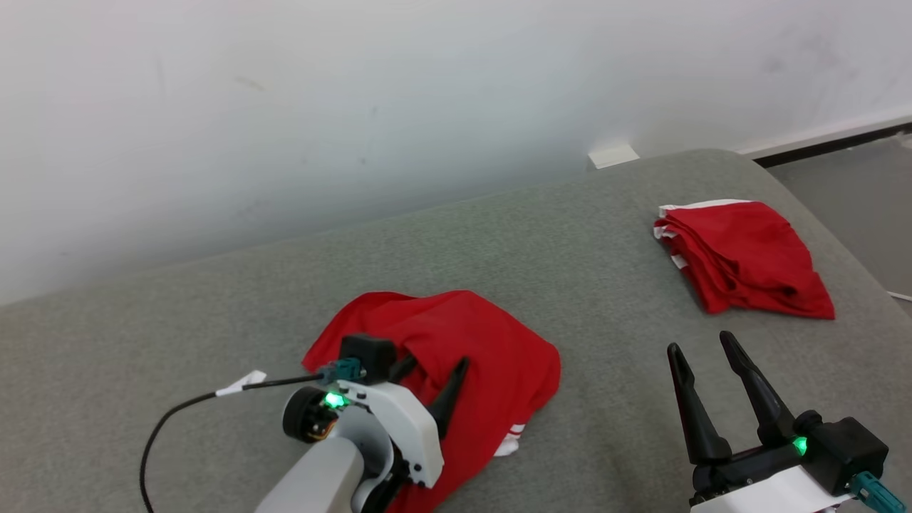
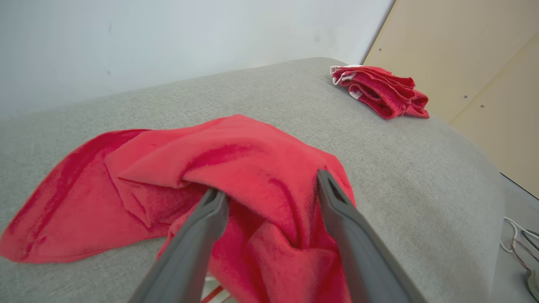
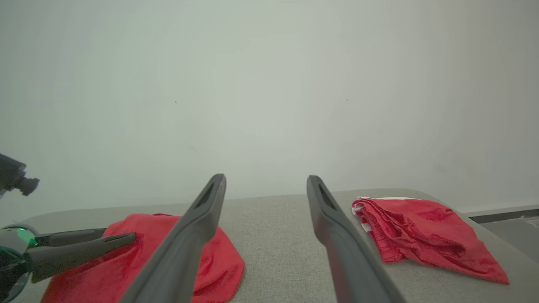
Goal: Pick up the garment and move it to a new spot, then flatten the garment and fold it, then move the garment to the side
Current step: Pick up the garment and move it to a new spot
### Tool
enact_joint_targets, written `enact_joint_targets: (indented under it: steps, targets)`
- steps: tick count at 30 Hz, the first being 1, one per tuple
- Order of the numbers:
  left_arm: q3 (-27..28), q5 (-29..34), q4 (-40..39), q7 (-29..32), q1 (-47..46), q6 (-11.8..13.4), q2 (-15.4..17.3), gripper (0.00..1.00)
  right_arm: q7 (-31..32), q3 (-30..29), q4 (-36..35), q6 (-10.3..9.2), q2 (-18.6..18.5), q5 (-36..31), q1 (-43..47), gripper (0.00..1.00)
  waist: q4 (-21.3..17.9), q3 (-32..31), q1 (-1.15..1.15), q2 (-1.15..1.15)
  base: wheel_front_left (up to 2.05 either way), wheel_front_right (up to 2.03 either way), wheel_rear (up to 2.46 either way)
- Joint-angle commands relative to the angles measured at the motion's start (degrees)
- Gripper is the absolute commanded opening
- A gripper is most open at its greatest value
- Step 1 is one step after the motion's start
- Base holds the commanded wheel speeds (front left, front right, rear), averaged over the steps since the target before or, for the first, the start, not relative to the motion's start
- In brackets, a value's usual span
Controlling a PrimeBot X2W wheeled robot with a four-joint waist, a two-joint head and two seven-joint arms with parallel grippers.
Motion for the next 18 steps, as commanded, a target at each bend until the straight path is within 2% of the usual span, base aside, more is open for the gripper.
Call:
enact_joint_targets:
  steps: [1,6,10,18]
  targets:
    - [-0.1,-1.0,0.2,-1.0,-0.8,0.2,0.3,1.00,0.0,-0.1,0.0,-0.13,-0.4,0.2,0.4,1.00,1.1,-0.2,0.00,0.00,0.00,0.00,0.00]
    - [0.3,-1.1,-0.8,-5.4,-2.5,1.1,0.5,1.00,0.1,-0.7,-0.3,-0.13,-0.5,-0.1,1.0,1.00,4.3,-0.8,0.00,0.00,0.00,0.00,0.00]
    - [1.5,-0.3,-3.7,-8.1,-2.0,2.3,2.7,1.00,0.0,-1.4,-0.6,-0.13,-0.6,-0.5,1.7,1.00,7.2,-1.2,0.00,0.00,0.00,0.00,0.00]
    - [7.0,-1.0,-14.3,-10.8,6.4,7.6,7.9,1.00,0.1,-2.0,-0.6,-0.13,-0.9,-0.5,3.4,1.00,11.2,-1.5,0.00,0.00,0.00,0.00,0.00]
